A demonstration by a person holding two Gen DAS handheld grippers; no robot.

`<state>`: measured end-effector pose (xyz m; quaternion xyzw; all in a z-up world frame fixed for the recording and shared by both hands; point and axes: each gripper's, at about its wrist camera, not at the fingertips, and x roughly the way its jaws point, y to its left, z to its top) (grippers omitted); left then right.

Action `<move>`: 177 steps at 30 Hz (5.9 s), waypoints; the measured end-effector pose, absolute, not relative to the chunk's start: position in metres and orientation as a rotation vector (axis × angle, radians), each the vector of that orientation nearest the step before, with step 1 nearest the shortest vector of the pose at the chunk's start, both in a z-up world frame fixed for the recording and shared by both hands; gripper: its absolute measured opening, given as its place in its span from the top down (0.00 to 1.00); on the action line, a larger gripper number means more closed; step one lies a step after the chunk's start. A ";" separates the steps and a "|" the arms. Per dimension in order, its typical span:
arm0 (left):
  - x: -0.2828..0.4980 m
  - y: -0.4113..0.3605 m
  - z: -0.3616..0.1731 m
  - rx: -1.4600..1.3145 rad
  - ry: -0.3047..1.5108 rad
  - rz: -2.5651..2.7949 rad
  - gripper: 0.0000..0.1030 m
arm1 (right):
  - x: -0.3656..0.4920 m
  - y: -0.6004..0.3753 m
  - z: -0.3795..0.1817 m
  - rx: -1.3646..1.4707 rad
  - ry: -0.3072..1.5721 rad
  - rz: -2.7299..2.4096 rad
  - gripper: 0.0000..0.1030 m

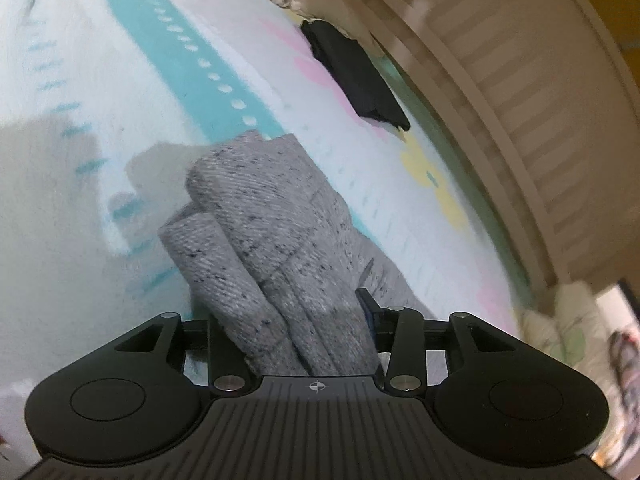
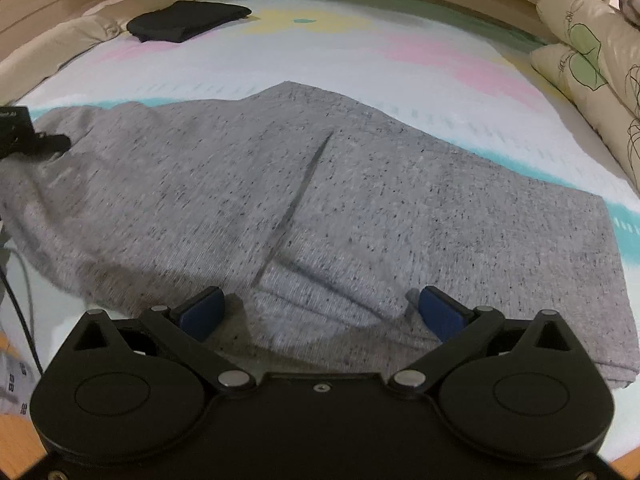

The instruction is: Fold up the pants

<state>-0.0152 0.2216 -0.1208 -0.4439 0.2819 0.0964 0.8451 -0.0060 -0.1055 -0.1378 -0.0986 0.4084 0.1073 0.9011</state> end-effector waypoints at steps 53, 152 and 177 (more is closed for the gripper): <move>0.046 -0.160 -0.087 -0.055 0.743 -0.478 0.76 | 0.034 -0.369 -0.030 0.338 0.741 -0.320 0.01; 0.058 -0.070 -0.119 0.051 0.804 -0.438 0.18 | 0.065 -0.273 -0.118 0.009 0.895 -0.008 0.00; 0.023 -0.055 -0.114 -0.007 0.832 -0.423 0.18 | 0.046 -0.290 -0.127 0.098 0.823 0.041 0.00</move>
